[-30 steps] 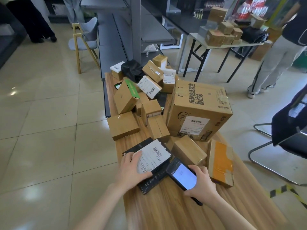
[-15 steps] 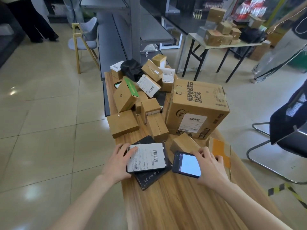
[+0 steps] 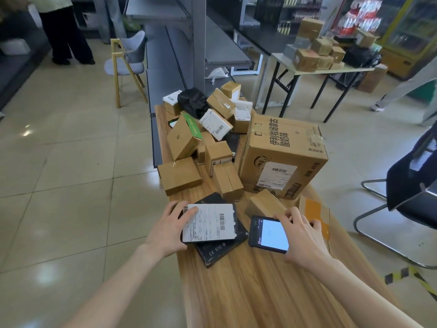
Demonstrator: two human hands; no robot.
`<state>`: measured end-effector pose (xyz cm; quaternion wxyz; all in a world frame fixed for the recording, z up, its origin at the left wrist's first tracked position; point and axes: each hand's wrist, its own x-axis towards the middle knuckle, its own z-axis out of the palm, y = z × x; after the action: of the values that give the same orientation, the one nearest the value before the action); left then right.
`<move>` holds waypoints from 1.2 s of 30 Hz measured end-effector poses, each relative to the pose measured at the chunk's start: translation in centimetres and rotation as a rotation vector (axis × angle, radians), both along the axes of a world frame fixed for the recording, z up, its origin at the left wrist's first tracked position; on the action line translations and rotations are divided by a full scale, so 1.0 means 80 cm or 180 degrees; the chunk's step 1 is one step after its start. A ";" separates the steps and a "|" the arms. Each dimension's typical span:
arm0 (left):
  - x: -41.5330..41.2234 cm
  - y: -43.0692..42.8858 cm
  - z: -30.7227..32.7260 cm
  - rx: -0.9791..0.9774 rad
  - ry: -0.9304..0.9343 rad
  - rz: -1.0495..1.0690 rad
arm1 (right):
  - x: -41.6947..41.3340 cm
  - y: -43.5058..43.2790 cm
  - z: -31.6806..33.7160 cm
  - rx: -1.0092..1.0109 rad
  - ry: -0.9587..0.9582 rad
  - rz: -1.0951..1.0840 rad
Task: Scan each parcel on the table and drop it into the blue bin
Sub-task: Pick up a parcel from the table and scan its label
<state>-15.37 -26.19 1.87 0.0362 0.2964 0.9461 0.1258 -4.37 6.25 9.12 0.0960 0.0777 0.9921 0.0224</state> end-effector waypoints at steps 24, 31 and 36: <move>0.440 -0.145 0.024 0.0594 -0.0194 0.3196 | 0.113 -0.159 -0.034 -0.1919 -0.0252 0.1412; 0.682 -0.168 0.029 0.0432 -0.0371 0.4504 | 0.202 -0.276 -0.045 -0.1992 -0.0796 0.2267; 0.823 -0.171 0.027 0.0414 -0.0676 0.5498 | 0.278 -0.357 -0.050 -0.2049 -0.1256 0.2804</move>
<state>50.46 -39.84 4.02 -0.0008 -0.5363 0.8224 0.1900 17.84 -22.31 5.14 0.2796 -0.3813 0.8510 -0.2286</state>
